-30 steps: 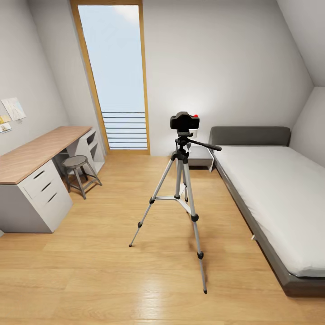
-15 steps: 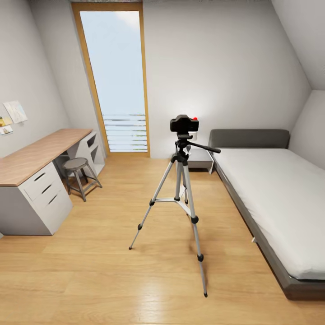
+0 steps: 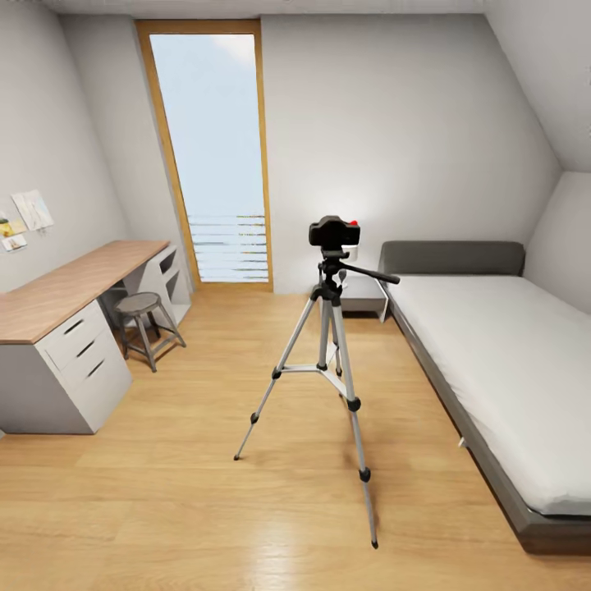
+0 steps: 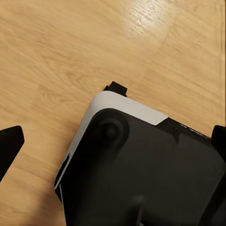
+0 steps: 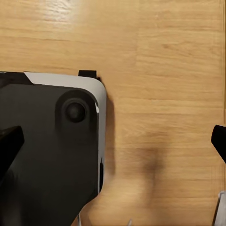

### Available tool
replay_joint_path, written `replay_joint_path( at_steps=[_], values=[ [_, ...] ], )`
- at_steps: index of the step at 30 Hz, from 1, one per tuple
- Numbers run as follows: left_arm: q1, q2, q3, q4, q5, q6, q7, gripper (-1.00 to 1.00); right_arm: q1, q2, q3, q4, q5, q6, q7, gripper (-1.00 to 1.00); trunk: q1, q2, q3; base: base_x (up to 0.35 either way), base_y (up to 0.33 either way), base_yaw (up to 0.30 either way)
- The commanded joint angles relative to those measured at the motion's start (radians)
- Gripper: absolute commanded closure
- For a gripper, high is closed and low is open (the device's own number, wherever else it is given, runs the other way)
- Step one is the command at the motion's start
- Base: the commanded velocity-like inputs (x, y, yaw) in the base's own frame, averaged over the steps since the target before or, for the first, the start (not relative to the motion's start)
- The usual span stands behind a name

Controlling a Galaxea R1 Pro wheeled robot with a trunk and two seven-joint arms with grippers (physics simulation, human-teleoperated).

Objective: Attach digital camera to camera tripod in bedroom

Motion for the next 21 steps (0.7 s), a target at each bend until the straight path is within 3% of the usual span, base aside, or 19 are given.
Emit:
replay_joint_path(
  at_steps=[1, 21],
  values=[
    [-0.001, -0.001, -0.009, 0.000, 0.007, -0.001, 0.003, -1.00, -0.002, 0.000, -0.003, 0.003, 0.006, -0.006, -0.001, -1.00, 0.001, -0.002, 0.000, 0.000, 0.000, 0.000],
    [-0.001, 0.000, -0.010, -0.007, 0.005, -0.004, 0.004, -1.00, -0.002, 0.005, -0.003, 0.003, 0.011, -0.001, -0.003, -1.00, 0.001, -0.002, 0.032, 0.000, 0.000, 0.000]
  ],
)
